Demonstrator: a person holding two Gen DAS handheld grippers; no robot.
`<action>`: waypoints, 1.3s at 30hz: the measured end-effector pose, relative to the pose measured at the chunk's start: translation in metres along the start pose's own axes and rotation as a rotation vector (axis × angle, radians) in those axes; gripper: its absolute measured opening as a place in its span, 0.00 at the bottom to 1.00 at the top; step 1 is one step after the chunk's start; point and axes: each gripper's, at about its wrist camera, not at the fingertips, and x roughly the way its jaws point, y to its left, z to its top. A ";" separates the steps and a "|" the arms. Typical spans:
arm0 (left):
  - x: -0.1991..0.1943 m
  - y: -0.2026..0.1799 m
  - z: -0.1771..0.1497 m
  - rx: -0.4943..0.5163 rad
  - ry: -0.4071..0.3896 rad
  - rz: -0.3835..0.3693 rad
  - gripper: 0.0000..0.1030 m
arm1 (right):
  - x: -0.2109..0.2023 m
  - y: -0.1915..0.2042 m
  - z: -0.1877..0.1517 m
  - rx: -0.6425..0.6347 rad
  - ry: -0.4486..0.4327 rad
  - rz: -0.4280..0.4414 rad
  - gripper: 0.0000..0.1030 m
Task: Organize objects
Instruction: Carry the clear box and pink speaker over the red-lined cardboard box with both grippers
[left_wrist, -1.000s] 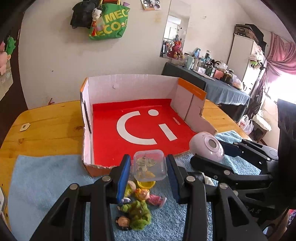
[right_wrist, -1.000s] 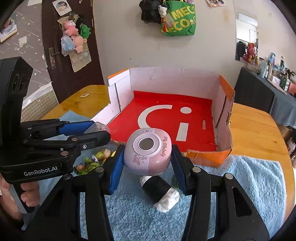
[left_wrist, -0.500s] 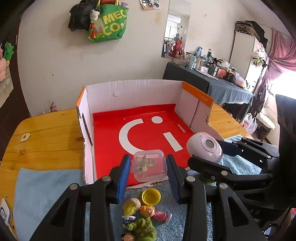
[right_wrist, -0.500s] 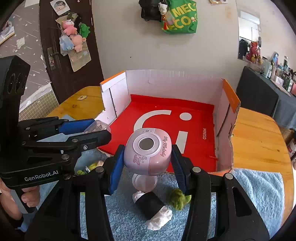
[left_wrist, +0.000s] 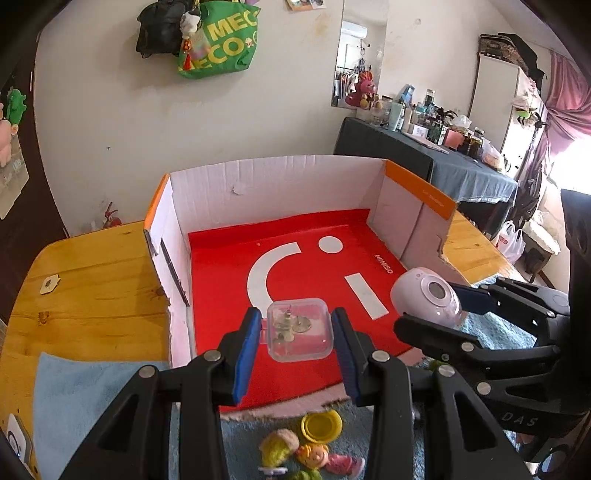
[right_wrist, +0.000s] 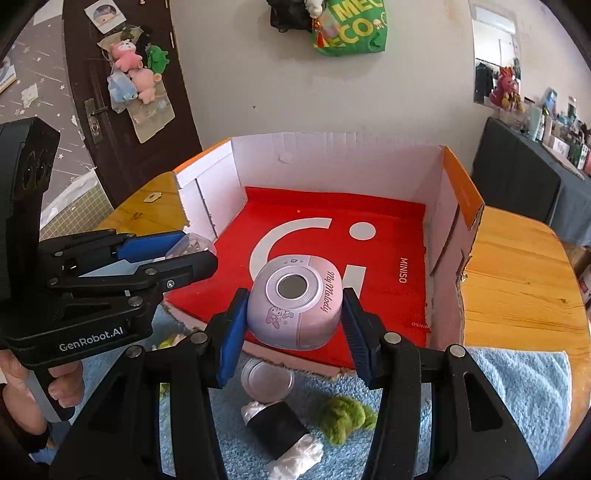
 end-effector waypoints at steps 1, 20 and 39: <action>0.002 0.001 0.002 -0.004 0.003 -0.001 0.40 | 0.003 -0.001 0.001 0.004 0.007 0.002 0.46; 0.073 0.031 0.028 -0.067 0.153 0.037 0.40 | 0.058 -0.029 0.025 0.040 0.148 -0.010 0.46; 0.102 0.036 0.017 -0.092 0.239 0.019 0.40 | 0.082 -0.041 0.018 0.007 0.259 -0.052 0.46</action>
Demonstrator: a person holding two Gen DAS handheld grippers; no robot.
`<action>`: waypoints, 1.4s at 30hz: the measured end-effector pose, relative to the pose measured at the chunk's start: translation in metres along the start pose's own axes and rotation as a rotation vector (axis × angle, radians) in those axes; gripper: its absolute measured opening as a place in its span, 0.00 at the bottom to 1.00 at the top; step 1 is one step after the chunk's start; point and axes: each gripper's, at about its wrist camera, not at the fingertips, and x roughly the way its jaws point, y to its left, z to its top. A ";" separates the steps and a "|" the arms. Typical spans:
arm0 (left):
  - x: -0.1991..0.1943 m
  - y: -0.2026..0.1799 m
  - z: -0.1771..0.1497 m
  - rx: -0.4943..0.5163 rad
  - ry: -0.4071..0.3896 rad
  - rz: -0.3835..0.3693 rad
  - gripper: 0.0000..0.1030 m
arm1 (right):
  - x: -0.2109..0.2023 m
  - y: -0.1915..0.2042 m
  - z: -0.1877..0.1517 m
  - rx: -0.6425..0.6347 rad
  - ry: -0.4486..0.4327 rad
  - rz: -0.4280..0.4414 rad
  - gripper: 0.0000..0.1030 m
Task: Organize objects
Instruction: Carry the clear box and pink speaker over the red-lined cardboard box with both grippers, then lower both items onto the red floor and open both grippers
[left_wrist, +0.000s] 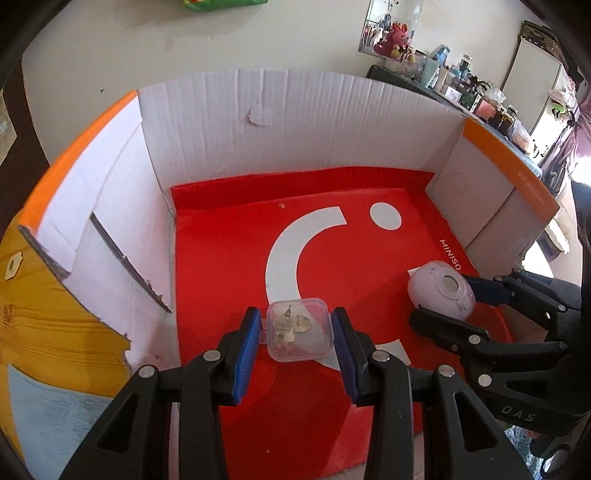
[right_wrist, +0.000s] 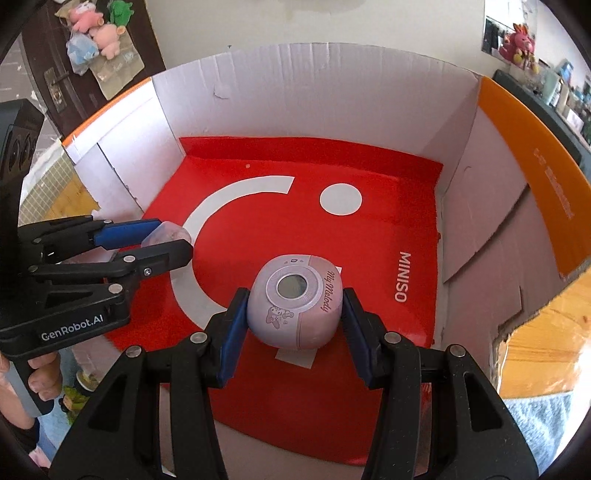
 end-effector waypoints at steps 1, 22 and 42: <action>0.000 0.000 -0.001 0.000 0.002 0.001 0.40 | -0.001 -0.001 -0.001 0.000 0.005 0.002 0.46; 0.000 0.004 -0.004 -0.017 0.009 -0.009 0.40 | -0.003 0.007 -0.001 -0.018 0.031 0.000 0.46; -0.005 -0.002 -0.005 0.007 -0.006 -0.004 0.54 | -0.008 0.006 -0.004 0.000 0.015 0.017 0.52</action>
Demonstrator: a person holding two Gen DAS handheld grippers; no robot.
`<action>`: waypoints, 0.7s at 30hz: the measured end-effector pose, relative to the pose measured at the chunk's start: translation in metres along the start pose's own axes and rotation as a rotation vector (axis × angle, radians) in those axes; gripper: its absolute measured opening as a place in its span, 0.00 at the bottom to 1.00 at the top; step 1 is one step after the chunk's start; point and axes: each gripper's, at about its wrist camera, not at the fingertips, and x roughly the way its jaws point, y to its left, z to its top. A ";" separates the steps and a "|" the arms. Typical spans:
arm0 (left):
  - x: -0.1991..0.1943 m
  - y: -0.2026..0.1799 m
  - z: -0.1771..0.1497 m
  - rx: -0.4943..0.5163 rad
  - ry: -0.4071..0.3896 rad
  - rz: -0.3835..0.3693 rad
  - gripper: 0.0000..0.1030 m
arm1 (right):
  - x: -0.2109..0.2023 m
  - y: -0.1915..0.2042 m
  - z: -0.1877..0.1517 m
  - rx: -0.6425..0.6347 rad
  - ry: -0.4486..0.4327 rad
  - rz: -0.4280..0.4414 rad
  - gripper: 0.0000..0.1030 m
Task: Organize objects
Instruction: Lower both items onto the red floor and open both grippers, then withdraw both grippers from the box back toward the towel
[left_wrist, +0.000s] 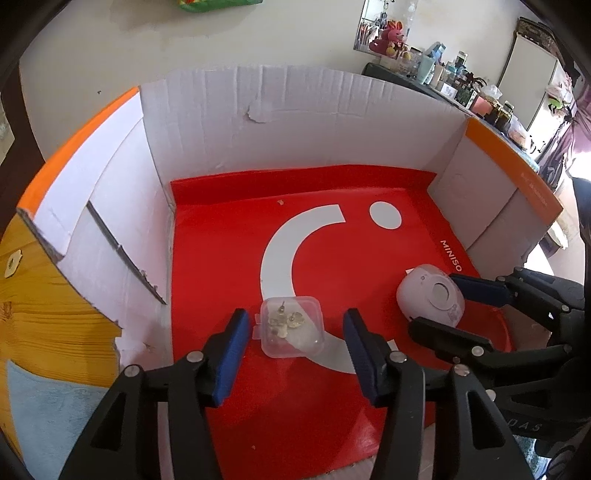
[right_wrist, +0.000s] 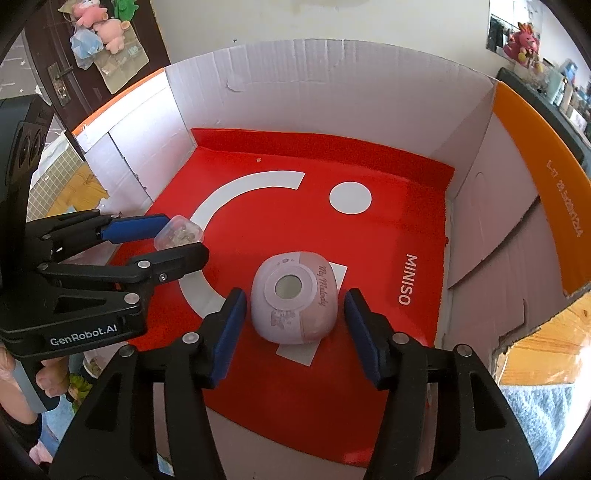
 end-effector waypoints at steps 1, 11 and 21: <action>-0.001 0.000 0.000 -0.001 -0.002 -0.002 0.54 | 0.000 0.000 0.000 0.000 -0.004 0.001 0.52; -0.029 -0.001 -0.002 0.009 -0.086 0.043 0.66 | -0.015 0.005 -0.005 0.003 -0.044 0.015 0.60; -0.051 0.007 -0.013 -0.021 -0.118 0.046 0.66 | -0.033 0.016 -0.011 -0.004 -0.099 0.014 0.69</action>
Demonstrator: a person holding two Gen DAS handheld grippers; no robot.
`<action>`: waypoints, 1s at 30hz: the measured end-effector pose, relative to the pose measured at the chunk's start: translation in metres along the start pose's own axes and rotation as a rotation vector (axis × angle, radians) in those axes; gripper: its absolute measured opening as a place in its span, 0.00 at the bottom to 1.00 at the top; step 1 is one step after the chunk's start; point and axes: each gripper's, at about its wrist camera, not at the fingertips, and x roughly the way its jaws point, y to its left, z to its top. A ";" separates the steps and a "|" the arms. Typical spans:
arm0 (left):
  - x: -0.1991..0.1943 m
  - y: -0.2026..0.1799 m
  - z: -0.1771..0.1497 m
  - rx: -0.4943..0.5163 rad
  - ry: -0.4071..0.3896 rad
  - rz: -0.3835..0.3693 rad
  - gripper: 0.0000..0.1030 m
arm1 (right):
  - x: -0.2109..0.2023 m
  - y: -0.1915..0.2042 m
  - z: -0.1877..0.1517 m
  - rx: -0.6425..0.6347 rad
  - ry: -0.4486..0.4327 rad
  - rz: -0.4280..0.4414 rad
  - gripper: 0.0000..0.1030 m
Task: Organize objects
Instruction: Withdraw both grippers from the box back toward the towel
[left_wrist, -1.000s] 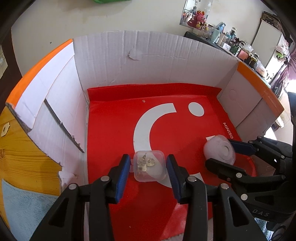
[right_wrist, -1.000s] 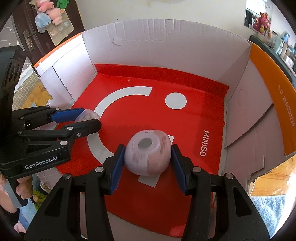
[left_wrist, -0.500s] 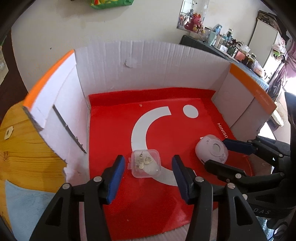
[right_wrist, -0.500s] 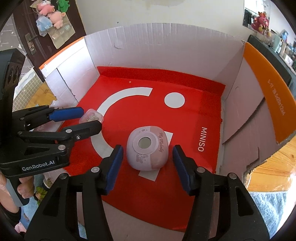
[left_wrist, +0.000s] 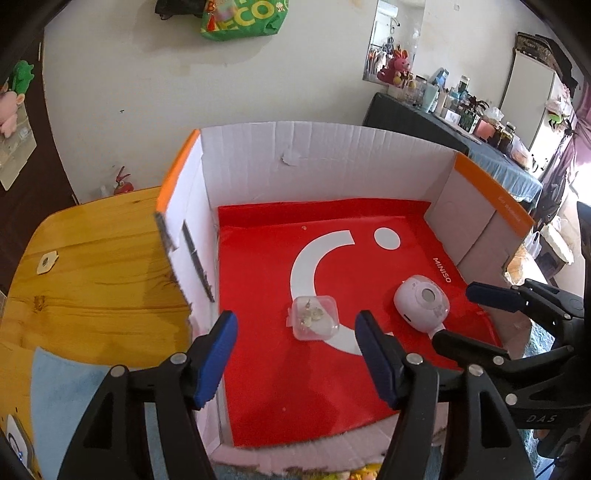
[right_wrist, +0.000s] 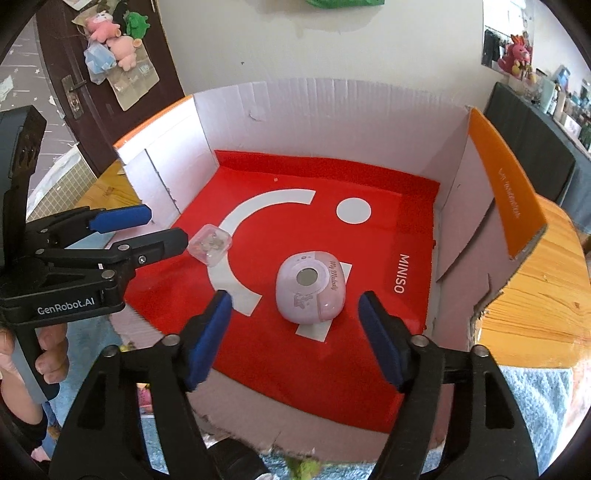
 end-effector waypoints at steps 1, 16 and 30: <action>-0.001 -0.001 -0.001 0.000 -0.003 0.001 0.66 | -0.002 0.002 -0.002 -0.001 -0.005 -0.002 0.70; -0.023 0.008 -0.023 -0.038 -0.052 0.040 0.86 | -0.035 0.016 -0.026 -0.021 -0.094 -0.037 0.81; -0.044 -0.001 -0.046 -0.012 -0.090 0.069 1.00 | -0.053 0.028 -0.049 -0.043 -0.144 -0.060 0.88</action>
